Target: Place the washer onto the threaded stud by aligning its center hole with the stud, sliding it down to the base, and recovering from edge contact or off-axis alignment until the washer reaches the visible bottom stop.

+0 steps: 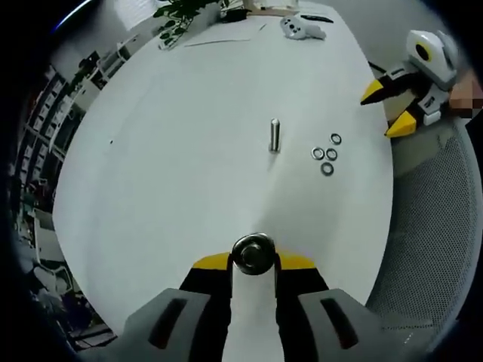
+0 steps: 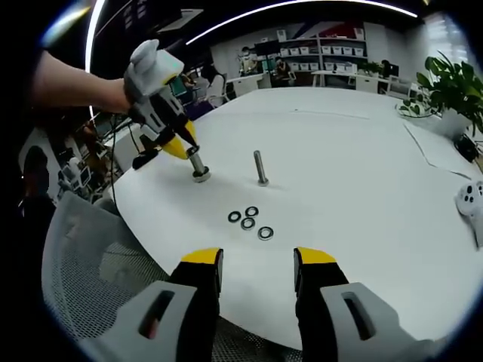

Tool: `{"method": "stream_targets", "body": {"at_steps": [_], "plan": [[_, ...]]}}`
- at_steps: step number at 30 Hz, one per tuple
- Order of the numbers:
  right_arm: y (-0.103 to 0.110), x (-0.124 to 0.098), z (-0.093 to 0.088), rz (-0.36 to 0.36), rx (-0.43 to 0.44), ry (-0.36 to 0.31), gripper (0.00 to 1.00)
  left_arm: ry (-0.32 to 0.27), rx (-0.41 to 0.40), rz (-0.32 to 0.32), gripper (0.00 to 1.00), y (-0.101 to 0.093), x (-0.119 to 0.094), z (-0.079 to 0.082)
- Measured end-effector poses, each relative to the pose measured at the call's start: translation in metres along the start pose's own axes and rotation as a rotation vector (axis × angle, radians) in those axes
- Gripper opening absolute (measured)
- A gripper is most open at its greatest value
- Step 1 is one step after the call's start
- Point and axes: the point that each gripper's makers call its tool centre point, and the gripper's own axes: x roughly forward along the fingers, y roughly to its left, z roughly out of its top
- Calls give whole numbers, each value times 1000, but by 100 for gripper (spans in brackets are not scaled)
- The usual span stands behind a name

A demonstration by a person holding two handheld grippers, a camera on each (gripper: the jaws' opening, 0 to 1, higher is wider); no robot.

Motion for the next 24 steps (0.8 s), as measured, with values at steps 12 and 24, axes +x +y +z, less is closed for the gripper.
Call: {"method": "stream_targets", "body": {"at_steps": [12, 24], "plan": [[0, 0, -1, 0, -2, 6, 40, 24, -2, -14, 19, -1, 20, -6], [0, 1, -2, -3, -3, 7, 40, 43, 6, -21, 19, -1, 34, -11]]}}
